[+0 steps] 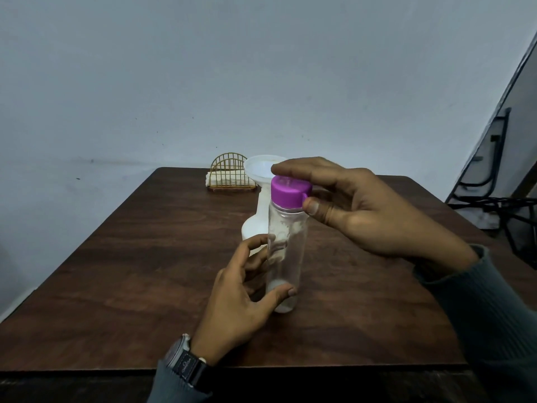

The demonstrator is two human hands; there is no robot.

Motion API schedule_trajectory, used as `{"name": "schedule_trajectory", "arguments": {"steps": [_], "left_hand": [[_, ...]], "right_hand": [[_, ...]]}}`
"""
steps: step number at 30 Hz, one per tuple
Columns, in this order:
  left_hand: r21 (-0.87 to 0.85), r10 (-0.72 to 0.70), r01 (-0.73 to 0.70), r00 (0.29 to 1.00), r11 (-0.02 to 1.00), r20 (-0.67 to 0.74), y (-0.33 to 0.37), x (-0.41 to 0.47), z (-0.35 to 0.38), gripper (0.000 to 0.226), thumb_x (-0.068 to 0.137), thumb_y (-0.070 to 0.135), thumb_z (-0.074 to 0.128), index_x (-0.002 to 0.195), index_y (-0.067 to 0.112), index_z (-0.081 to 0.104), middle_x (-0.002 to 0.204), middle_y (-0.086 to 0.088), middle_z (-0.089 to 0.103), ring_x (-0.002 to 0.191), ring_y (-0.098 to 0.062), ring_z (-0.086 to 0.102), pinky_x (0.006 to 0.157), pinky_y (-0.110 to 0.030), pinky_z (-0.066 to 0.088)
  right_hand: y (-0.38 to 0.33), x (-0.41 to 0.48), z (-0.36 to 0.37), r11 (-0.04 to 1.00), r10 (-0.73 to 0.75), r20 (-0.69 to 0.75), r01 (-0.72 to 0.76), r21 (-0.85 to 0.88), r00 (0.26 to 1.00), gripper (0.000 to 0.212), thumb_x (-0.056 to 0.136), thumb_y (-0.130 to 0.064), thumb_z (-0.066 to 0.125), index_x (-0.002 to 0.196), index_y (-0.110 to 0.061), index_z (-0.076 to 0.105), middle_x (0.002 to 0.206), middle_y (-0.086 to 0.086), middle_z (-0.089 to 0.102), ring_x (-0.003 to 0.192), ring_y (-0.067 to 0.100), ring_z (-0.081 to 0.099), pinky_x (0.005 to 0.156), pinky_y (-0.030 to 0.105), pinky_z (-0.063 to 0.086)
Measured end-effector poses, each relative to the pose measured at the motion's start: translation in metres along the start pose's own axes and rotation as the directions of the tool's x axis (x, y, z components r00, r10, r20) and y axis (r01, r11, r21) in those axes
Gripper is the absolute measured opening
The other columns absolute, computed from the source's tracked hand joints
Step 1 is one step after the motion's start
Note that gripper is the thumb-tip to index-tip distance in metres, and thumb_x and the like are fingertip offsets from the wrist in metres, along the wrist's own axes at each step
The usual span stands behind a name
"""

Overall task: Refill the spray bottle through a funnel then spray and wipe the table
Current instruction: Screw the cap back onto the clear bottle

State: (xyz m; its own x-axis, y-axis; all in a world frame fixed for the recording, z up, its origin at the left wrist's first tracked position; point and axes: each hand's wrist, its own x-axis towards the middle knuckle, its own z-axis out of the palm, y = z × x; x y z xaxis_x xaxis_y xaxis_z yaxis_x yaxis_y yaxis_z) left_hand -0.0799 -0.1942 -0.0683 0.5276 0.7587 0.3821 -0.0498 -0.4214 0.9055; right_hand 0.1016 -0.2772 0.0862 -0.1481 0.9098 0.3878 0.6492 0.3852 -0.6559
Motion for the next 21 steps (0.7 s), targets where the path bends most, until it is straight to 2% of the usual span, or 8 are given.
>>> {"name": "schedule_trajectory", "arguments": {"steps": [3,5,9,11,14,17,21], "left_hand": [[0.011,0.009,-0.009,1.000,1.000,0.007,0.000,-0.001,0.000,0.074,0.076,0.003,0.091,0.133,0.035,0.054,0.128,0.016,0.074,0.124,-0.007,0.068,0.102,-0.030,0.057],[0.005,0.015,-0.015,1.000,1.000,0.012,0.001,-0.001,0.000,0.073,0.077,0.002,0.090,0.132,0.034,0.054,0.127,0.017,0.074,0.122,-0.007,0.069,0.100,-0.027,0.057],[-0.025,0.018,-0.017,0.999,1.000,0.030,0.004,-0.001,-0.001,0.071,0.078,0.000,0.087,0.133,0.031,0.053,0.125,0.020,0.074,0.119,-0.005,0.071,0.095,-0.022,0.057],[-0.027,0.010,-0.009,0.999,1.000,0.034,0.003,-0.001,-0.002,0.072,0.079,0.002,0.088,0.134,0.031,0.053,0.127,0.018,0.074,0.120,-0.006,0.070,0.097,-0.024,0.058],[-0.031,0.003,-0.002,0.999,1.000,0.032,-0.001,-0.001,-0.002,0.073,0.080,0.005,0.087,0.136,0.036,0.053,0.132,0.013,0.072,0.126,-0.009,0.067,0.102,-0.030,0.057],[-0.030,0.003,-0.002,0.999,1.000,0.037,-0.002,-0.001,-0.001,0.072,0.081,0.003,0.086,0.137,0.033,0.052,0.133,0.014,0.072,0.127,-0.009,0.067,0.103,-0.031,0.056],[-0.038,0.007,-0.006,0.999,0.999,0.031,-0.004,-0.002,0.000,0.073,0.079,-0.002,0.086,0.135,0.033,0.053,0.128,0.015,0.074,0.124,-0.009,0.069,0.099,-0.026,0.057]], "right_hand": [[-0.002,0.000,0.002,1.000,0.025,-0.071,-0.024,0.010,0.997,0.051,0.091,-0.015,0.076,0.129,-0.047,0.065,0.127,-0.009,0.061,0.126,0.007,0.062,0.115,0.033,0.048],[0.000,0.002,0.006,0.998,0.037,-0.148,-0.045,-0.048,0.988,0.046,0.087,-0.022,0.084,0.123,-0.045,0.069,0.120,-0.007,0.060,0.117,0.006,0.064,0.110,0.032,0.052],[-0.001,0.005,0.011,0.991,0.062,-0.283,-0.094,-0.098,0.957,0.042,0.080,-0.036,0.088,0.118,-0.039,0.071,0.116,-0.011,0.060,0.107,0.006,0.067,0.100,0.033,0.058],[-0.002,0.006,0.010,0.992,0.064,-0.266,-0.090,-0.086,0.962,0.047,0.083,-0.032,0.087,0.126,-0.037,0.069,0.125,-0.013,0.059,0.112,0.006,0.067,0.103,0.032,0.057],[-0.004,0.006,0.010,0.998,0.043,-0.121,-0.037,0.052,0.992,0.053,0.092,-0.009,0.079,0.135,-0.036,0.064,0.139,-0.012,0.061,0.126,0.007,0.063,0.113,0.032,0.050],[-0.005,0.007,0.013,0.999,0.032,-0.097,-0.028,0.040,0.995,0.046,0.093,-0.001,0.074,0.127,-0.032,0.070,0.131,-0.011,0.067,0.126,0.005,0.062,0.112,0.030,0.050],[-0.006,0.009,0.020,0.998,0.064,-0.215,-0.062,0.018,0.975,0.036,0.087,-0.012,0.083,0.117,-0.030,0.077,0.117,-0.011,0.068,0.112,0.008,0.068,0.103,0.034,0.057]]}}
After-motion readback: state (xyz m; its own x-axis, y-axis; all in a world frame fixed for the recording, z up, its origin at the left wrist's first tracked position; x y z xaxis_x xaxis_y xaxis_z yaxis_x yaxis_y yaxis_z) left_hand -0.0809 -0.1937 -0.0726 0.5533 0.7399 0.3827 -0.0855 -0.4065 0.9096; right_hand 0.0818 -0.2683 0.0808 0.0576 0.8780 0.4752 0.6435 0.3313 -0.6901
